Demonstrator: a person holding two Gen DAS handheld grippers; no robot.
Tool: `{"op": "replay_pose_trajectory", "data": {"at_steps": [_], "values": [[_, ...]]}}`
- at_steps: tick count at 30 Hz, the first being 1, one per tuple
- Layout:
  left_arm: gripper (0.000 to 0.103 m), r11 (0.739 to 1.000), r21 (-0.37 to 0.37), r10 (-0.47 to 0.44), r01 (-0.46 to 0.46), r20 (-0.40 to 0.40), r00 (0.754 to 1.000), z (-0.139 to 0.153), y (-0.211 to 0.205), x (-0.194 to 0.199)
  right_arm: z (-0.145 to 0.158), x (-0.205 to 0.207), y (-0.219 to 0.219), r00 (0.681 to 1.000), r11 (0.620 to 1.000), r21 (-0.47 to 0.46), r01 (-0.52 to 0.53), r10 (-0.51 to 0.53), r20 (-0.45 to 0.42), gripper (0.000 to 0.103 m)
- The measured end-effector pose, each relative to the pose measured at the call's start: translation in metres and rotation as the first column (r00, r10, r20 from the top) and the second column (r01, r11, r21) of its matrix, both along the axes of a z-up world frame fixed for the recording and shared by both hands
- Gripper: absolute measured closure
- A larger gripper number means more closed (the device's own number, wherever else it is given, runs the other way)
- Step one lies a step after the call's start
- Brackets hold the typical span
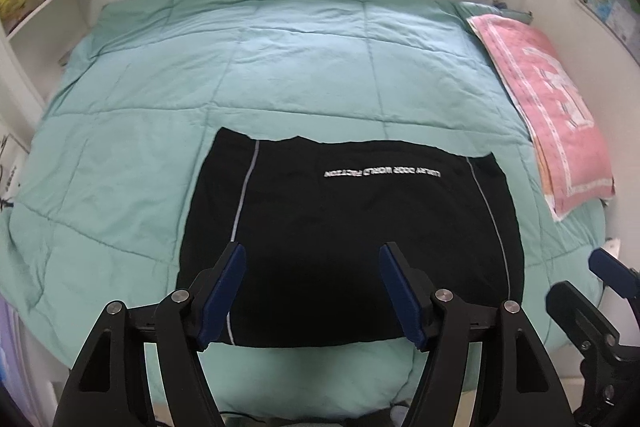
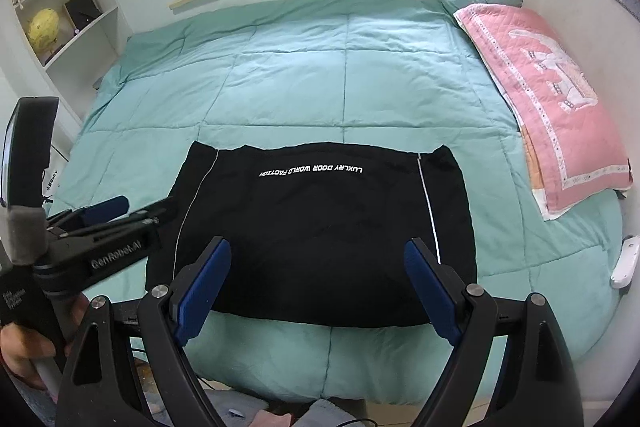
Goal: Fold large clothes
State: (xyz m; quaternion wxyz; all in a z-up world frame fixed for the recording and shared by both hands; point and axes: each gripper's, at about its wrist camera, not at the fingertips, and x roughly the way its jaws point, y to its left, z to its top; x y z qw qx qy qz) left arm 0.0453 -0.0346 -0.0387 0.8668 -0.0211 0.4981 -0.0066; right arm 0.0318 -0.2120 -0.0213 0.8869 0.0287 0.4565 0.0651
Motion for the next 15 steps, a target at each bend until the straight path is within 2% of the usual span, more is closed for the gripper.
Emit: {"op": "replay_pose_trajectory", "data": {"at_steps": [5,15], "values": [[0.032,0.999,-0.019,-0.026,0.025,-0.008,1.000,-0.001,-0.004,-0.001,-0.003,0.001,-0.001,1.000,1.000,0.010,0.000,0.000,-0.012,0.013],[0.031,0.999,-0.028,-0.019,0.018,-0.027,0.999,-0.003,-0.002,0.000,-0.011,0.003,0.000,0.999,0.999,0.029,-0.016,0.017,-0.047,0.013]]}}
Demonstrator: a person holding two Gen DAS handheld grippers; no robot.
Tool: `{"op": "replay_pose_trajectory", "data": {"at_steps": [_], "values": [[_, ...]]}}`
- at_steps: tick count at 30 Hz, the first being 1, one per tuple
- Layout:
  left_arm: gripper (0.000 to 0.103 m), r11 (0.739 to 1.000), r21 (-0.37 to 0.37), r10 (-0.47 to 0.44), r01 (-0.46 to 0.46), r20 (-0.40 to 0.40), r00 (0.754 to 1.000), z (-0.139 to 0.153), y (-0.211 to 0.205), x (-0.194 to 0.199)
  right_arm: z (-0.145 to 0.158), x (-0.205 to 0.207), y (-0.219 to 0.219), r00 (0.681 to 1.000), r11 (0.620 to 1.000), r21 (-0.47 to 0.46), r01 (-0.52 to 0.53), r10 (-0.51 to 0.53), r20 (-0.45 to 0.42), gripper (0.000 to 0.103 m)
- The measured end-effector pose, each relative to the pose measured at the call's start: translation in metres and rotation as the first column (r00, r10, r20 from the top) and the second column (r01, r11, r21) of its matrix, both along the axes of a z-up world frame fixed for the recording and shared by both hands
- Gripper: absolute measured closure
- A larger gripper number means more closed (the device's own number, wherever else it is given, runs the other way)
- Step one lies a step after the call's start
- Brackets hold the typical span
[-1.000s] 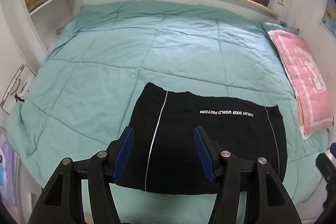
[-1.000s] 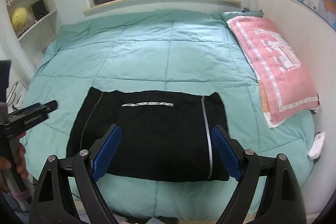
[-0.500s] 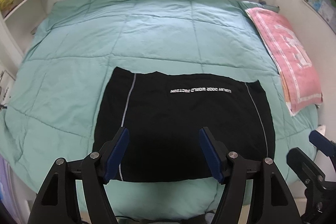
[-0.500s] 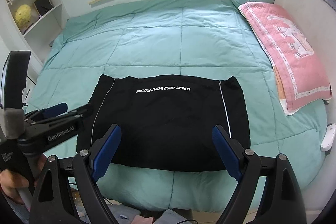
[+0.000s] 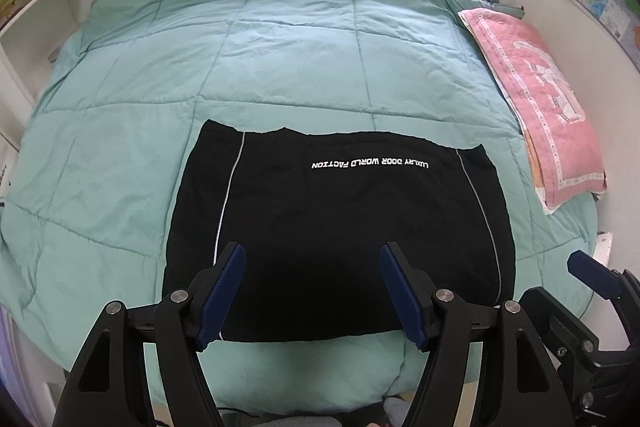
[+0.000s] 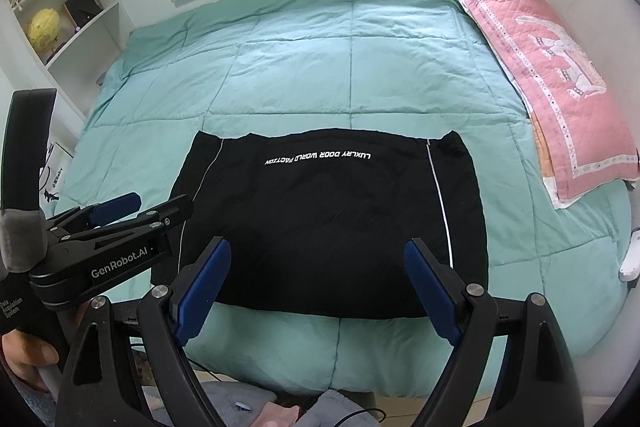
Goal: Fold large clothes
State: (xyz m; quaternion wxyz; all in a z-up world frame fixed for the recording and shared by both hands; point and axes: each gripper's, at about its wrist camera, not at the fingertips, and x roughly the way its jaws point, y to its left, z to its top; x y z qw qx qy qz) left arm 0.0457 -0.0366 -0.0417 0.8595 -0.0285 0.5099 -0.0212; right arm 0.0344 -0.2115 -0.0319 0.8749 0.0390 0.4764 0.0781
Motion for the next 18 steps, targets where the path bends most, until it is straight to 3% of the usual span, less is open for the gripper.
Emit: {"op": "replay_pose_trajectory", "data": {"at_steps": [18], "values": [[0.032,1.000,0.010,-0.019,0.020,-0.013,1.000,-0.002,-0.011,-0.003,-0.010,0.004,-0.001,0.999,0.999,0.018,-0.026,0.027,-0.039,0.013]]}}
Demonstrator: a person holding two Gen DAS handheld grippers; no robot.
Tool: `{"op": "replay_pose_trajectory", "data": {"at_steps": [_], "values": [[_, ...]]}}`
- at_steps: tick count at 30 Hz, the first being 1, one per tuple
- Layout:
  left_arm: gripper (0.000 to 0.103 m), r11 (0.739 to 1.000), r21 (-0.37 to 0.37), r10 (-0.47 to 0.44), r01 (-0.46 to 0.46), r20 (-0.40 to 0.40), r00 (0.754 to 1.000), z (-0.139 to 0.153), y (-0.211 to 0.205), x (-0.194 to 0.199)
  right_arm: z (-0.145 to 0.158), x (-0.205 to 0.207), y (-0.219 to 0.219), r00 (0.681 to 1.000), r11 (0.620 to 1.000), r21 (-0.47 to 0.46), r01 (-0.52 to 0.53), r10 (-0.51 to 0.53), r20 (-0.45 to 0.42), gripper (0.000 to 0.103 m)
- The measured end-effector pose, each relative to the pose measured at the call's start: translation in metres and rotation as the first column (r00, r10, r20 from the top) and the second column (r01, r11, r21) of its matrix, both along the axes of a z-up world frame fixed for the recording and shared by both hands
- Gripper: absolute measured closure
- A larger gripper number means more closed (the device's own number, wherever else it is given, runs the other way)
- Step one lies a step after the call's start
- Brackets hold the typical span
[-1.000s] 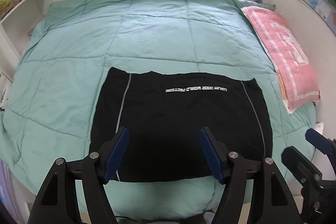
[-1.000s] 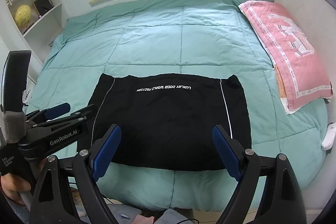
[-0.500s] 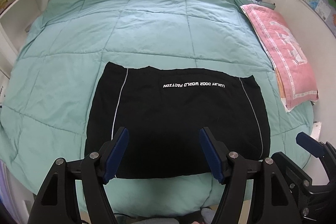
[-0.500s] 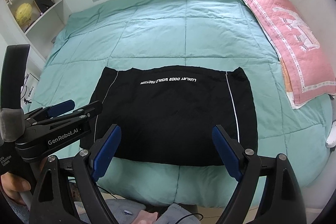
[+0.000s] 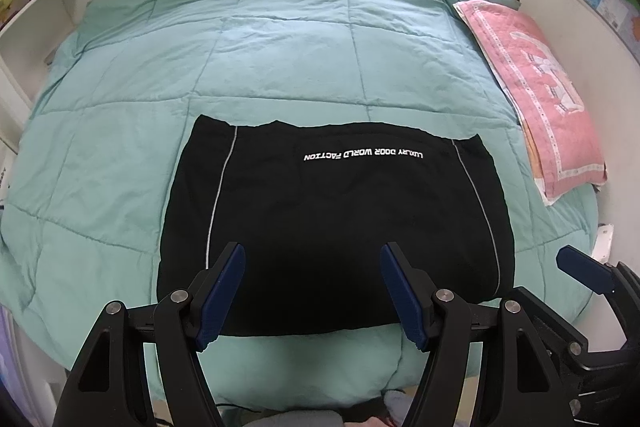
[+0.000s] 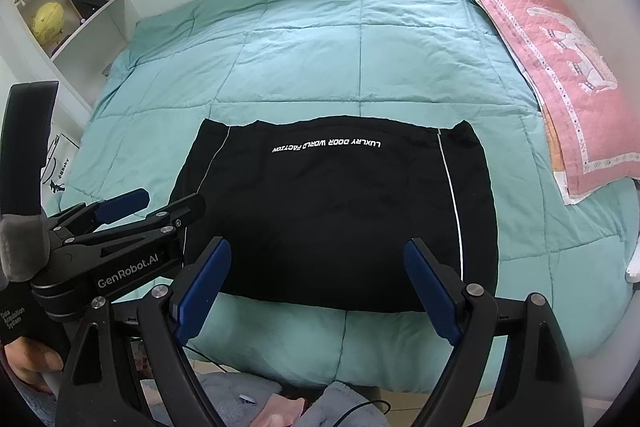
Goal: Fold large clothes
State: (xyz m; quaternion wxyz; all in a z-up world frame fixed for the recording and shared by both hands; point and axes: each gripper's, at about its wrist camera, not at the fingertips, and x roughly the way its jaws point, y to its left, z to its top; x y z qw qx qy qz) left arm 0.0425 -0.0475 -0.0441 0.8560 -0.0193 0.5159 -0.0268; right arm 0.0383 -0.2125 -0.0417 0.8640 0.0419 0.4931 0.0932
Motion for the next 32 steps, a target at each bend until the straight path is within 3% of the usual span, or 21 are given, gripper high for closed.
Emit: {"op": "replay_pose_trajectory", "data": {"at_steps": [26,32], "values": [[0.031,1.000,-0.004,-0.007,0.007,-0.024,1.000,-0.006,-0.003,0.003,-0.010,0.000,0.006,0.998,0.999,0.002,-0.037,0.037,-0.051,0.013],[0.031,0.998,-0.027,-0.051,0.050,-0.017,0.999,-0.008,-0.013,0.002,-0.017,0.000,0.005,0.996,0.999,0.005,-0.036,0.037,-0.081,0.013]]}}
